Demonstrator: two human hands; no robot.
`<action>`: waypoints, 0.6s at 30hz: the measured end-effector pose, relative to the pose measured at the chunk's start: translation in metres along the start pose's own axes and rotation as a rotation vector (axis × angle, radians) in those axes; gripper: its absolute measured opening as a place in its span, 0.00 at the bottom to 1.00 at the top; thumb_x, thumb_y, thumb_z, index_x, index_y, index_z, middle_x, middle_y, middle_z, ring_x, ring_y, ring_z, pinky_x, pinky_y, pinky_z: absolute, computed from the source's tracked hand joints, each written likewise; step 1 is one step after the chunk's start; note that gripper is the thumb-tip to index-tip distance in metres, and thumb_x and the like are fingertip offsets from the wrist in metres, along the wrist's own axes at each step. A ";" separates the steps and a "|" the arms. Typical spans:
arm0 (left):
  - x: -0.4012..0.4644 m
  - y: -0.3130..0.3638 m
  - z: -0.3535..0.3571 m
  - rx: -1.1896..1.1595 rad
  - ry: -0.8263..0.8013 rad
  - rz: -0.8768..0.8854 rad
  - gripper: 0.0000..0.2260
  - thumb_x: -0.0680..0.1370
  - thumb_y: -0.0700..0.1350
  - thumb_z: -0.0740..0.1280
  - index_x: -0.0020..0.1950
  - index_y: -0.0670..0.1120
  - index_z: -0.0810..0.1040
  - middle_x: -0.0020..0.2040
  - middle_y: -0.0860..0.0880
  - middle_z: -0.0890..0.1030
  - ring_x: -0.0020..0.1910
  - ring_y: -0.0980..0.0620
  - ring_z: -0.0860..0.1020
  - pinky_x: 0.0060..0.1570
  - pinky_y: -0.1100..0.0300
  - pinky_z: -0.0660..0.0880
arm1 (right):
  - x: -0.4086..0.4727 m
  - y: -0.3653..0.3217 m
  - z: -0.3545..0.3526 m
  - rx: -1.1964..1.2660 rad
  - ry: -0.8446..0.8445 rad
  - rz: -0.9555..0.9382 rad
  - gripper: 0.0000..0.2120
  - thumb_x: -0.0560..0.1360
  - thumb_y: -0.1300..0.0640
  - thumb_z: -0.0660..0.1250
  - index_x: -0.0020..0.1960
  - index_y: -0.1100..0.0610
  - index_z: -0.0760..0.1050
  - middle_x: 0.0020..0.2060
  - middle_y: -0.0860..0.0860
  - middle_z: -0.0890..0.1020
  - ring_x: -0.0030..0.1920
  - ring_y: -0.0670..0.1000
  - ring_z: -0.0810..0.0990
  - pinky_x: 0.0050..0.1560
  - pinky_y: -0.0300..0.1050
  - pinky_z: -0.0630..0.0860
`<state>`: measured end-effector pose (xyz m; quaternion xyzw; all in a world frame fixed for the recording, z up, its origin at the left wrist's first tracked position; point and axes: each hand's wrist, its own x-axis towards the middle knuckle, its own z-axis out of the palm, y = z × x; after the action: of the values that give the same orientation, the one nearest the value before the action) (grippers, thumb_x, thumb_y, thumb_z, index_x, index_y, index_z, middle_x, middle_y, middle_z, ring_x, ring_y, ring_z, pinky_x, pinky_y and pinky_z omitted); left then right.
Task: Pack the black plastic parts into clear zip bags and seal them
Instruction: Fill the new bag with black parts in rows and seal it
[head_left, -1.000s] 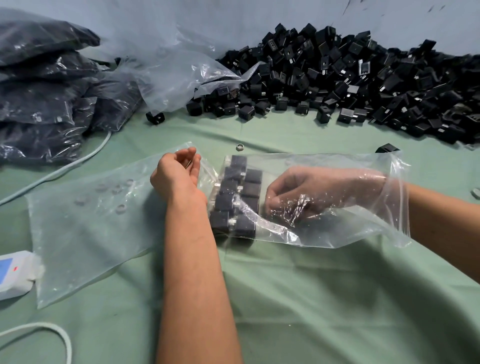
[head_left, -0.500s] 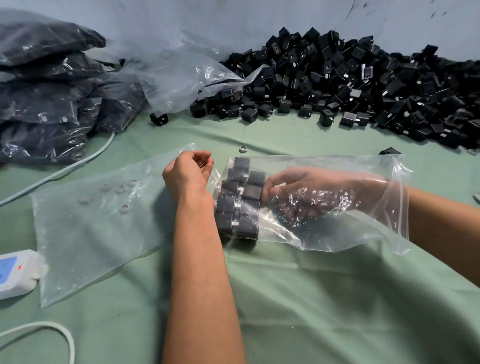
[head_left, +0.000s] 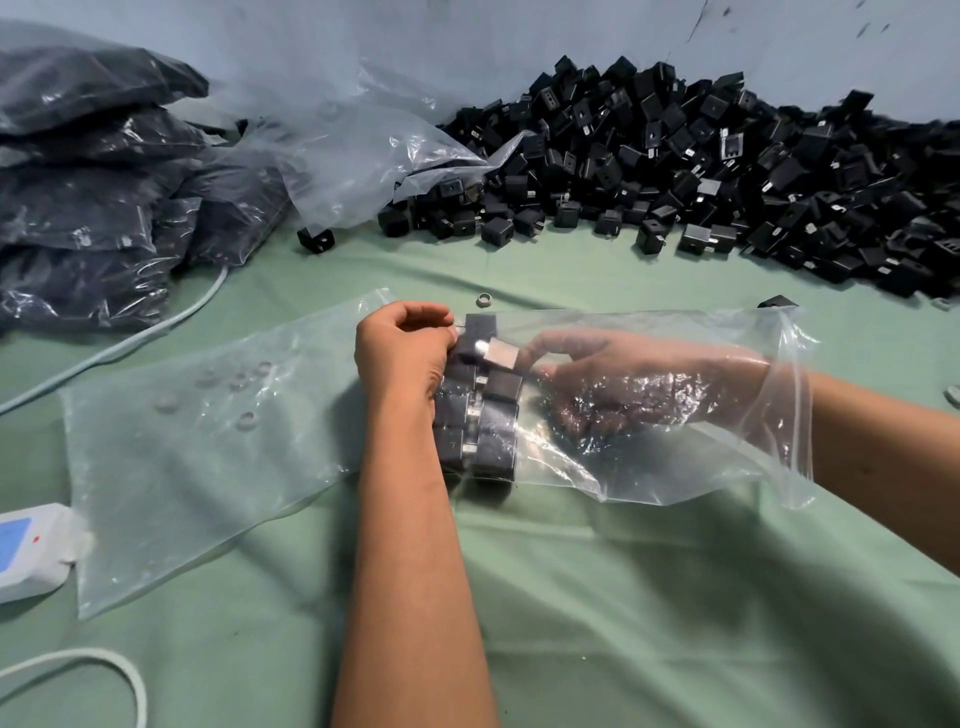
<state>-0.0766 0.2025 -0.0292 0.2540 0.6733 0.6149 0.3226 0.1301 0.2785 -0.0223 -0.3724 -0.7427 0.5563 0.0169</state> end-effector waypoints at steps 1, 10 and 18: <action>0.000 0.000 0.000 0.032 0.000 0.017 0.12 0.69 0.29 0.74 0.40 0.47 0.85 0.40 0.49 0.87 0.44 0.49 0.86 0.53 0.50 0.84 | 0.001 0.001 0.000 0.011 0.003 0.008 0.17 0.83 0.59 0.61 0.51 0.40 0.82 0.41 0.48 0.86 0.35 0.44 0.85 0.33 0.37 0.79; -0.004 0.002 0.006 0.372 -0.120 0.238 0.08 0.71 0.41 0.78 0.45 0.54 0.87 0.44 0.53 0.86 0.48 0.52 0.82 0.49 0.61 0.79 | -0.001 -0.007 0.005 -0.211 0.127 0.018 0.06 0.82 0.48 0.64 0.59 0.41 0.73 0.64 0.55 0.81 0.60 0.59 0.82 0.61 0.61 0.80; -0.006 0.007 0.000 0.453 -0.009 0.207 0.06 0.71 0.43 0.79 0.37 0.52 0.85 0.37 0.55 0.84 0.39 0.57 0.82 0.43 0.64 0.76 | -0.010 -0.015 0.010 -0.108 0.191 -0.041 0.17 0.85 0.54 0.61 0.73 0.45 0.71 0.56 0.47 0.86 0.51 0.49 0.87 0.52 0.48 0.84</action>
<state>-0.0733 0.1987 -0.0215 0.3902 0.7629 0.4768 0.1958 0.1252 0.2632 -0.0099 -0.4087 -0.7743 0.4767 0.0790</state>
